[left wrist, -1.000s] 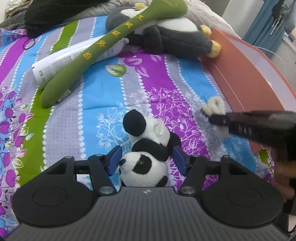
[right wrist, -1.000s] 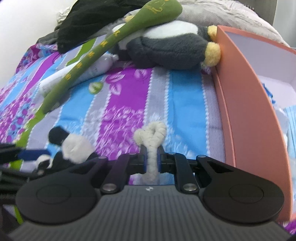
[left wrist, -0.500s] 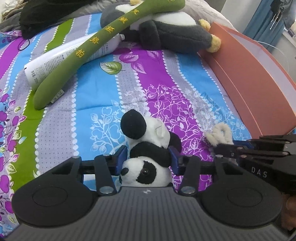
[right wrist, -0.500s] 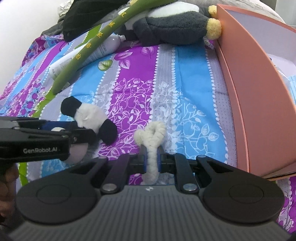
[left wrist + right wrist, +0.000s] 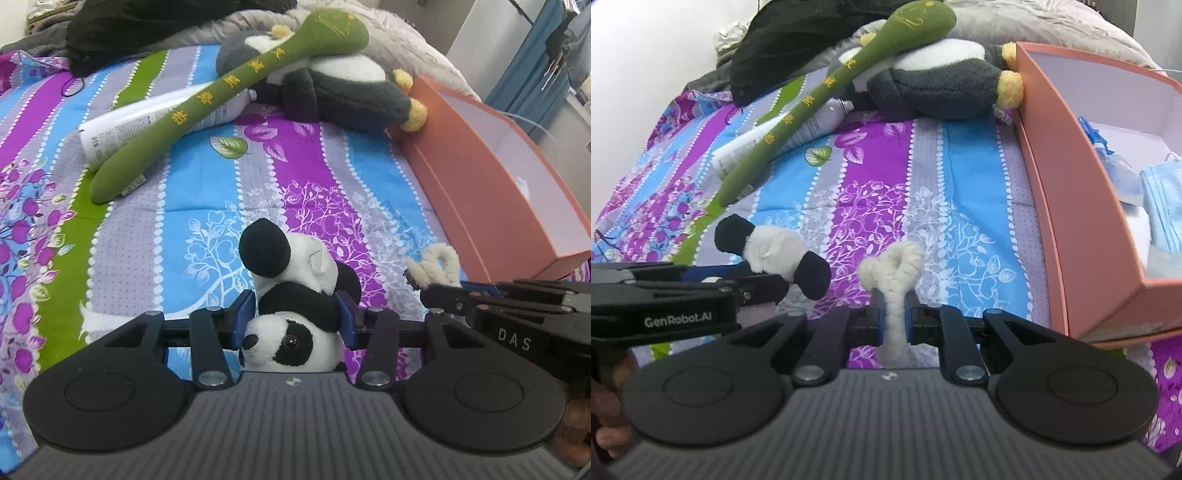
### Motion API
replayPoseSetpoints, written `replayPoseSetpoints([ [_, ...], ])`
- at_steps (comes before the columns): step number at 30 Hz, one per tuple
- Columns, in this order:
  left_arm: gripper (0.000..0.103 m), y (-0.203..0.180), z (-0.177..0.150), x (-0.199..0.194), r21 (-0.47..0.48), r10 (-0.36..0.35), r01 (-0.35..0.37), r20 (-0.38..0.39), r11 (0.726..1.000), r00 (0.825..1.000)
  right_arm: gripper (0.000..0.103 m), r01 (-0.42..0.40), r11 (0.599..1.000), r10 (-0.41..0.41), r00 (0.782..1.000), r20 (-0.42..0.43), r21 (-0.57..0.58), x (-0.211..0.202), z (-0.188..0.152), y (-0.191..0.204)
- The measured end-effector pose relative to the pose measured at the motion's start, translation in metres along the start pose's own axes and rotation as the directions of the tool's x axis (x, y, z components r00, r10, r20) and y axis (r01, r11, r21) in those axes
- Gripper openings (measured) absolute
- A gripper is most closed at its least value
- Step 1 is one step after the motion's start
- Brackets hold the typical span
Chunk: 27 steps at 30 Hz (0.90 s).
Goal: Organize soft objects
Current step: 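Carry the panda plush with left tool while right tool carries hair tie to box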
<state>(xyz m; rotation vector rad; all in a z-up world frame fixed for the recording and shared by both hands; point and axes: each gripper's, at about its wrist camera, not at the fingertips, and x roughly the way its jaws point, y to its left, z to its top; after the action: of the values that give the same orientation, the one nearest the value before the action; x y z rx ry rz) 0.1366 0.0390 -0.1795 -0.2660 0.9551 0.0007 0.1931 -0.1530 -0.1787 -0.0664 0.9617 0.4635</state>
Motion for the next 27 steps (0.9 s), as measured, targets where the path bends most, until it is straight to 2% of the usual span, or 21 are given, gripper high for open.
replayPoseSetpoints([
  [14, 0.053, -0.014, -0.012, -0.057, -0.037, -0.017, 0.021, 0.087, 0.999, 0.996, 0.014, -0.029, 1.0, 0.029, 0.996, 0.083, 0.005, -0.054, -0.017, 0.015],
  [27, 0.053, -0.034, 0.007, -0.092, -0.03, -0.049, 0.054, 0.164, 0.998, 0.985, 0.014, -0.029, 0.999, 0.025, 0.98, 0.195, 0.015, -0.092, 0.004, 0.005],
])
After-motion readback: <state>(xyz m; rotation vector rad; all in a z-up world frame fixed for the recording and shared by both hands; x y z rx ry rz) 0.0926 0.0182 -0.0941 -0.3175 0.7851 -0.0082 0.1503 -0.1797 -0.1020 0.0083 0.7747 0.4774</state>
